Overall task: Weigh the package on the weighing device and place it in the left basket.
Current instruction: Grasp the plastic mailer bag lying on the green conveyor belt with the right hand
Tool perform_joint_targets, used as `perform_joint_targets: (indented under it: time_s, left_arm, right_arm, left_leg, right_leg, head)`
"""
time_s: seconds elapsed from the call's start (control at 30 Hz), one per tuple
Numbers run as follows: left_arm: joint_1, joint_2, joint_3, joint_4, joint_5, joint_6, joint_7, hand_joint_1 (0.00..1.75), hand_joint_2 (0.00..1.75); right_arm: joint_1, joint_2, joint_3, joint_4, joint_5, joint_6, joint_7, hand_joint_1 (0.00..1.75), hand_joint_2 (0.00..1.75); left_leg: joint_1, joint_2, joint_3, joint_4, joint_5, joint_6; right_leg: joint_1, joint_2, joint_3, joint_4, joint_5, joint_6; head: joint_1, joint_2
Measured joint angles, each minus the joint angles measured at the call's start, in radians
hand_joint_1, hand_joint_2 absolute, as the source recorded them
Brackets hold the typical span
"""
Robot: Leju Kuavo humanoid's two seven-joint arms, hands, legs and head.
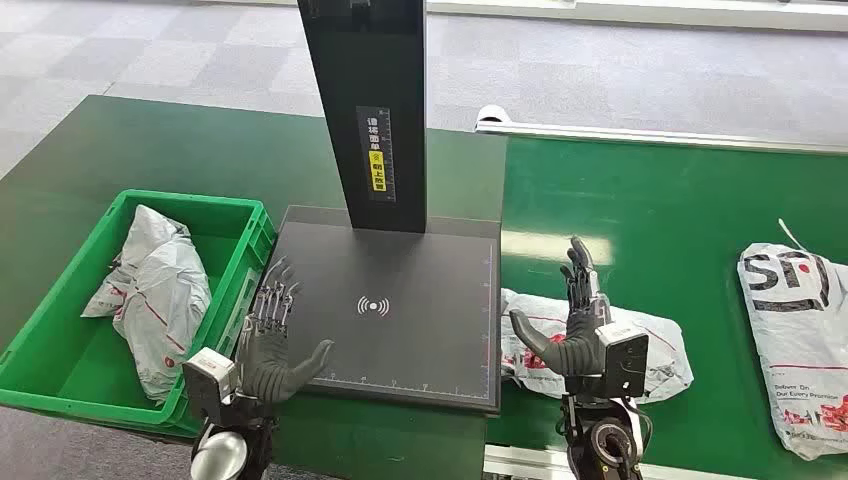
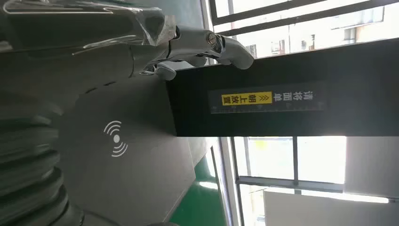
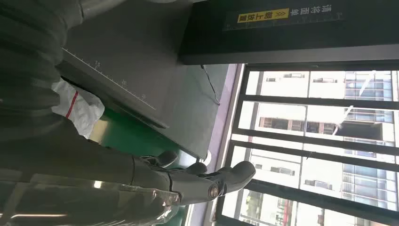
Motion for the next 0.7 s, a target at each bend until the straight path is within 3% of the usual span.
perform_joint_targets:
  time_s: [0.2, 0.4, 0.7]
  left_arm:
    - [0.004, 0.000, 0.003, -0.015, -0.001, 0.000, 0.000, 0.00, 1.75]
    - [0.019, 0.000, 0.012, -0.026, -0.004, -0.001, 0.000, 0.00, 1.75]
    - [0.028, 0.000, 0.017, -0.034, -0.006, -0.002, 0.000, 0.00, 1.75]
  right_arm:
    - [0.000, 0.000, 0.000, 0.000, 0.018, -0.013, 0.003, 0.00, 1.75]
    - [0.000, -0.016, -0.024, -0.006, 0.295, -0.244, 0.050, 0.00, 1.75]
    - [0.000, -0.027, -0.046, -0.009, 0.316, -0.257, 0.054, 0.00, 1.75]
  left_leg:
    - [0.000, 0.000, 0.000, 0.000, 0.000, 0.000]
    - [0.000, 0.000, 0.000, 0.000, 0.000, 0.000]
    - [0.000, 0.000, 0.000, 0.000, 0.000, 0.000]
  right_leg:
    - [0.000, 0.000, 0.000, 0.000, 0.000, 0.000]
    - [0.000, 0.000, 0.000, 0.000, 0.000, 0.000]
    - [0.000, 0.000, 0.000, 0.000, 0.000, 0.000]
  head:
    - [0.000, 0.000]
    - [0.000, 0.000]
    - [0.000, 0.000]
